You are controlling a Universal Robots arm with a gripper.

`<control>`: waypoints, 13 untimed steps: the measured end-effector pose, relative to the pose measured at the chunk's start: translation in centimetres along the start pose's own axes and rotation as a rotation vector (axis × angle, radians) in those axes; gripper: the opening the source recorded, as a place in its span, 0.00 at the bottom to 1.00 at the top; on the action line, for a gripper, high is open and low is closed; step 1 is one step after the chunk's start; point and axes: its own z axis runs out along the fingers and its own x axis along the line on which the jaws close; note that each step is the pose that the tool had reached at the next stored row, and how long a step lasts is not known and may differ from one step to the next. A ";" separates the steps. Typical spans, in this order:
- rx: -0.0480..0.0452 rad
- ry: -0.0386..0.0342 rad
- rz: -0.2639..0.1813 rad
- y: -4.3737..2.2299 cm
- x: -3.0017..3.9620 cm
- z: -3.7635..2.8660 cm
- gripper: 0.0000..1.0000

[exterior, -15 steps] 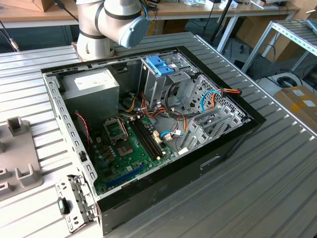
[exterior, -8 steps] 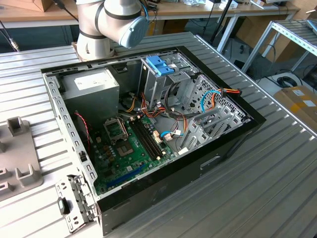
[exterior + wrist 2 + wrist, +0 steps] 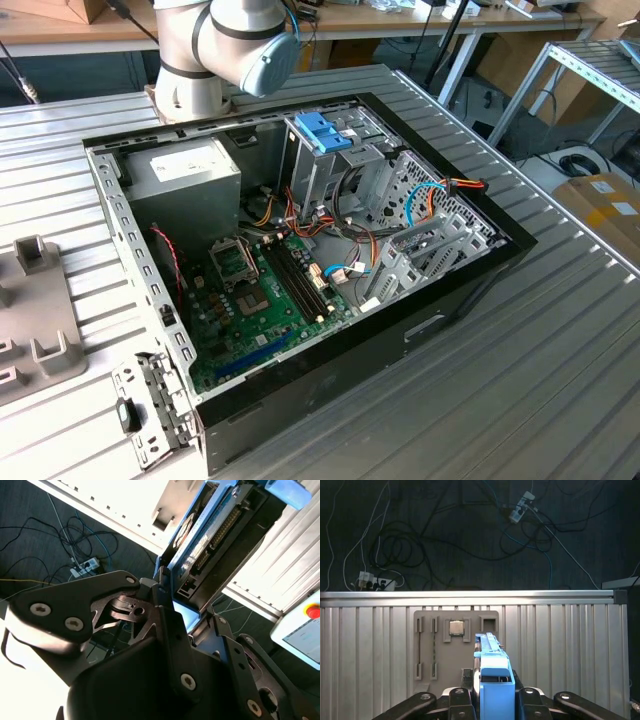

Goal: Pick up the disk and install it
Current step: 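Pick up the disk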

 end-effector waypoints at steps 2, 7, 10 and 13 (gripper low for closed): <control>-0.0001 0.0001 0.000 -0.05 0.01 -0.01 0.37; -0.0001 0.0000 0.000 -0.14 0.05 -0.01 0.37; 0.0000 0.0000 0.000 -0.25 0.17 -0.02 0.37; -0.0001 0.0000 0.000 -0.29 0.22 -0.03 0.37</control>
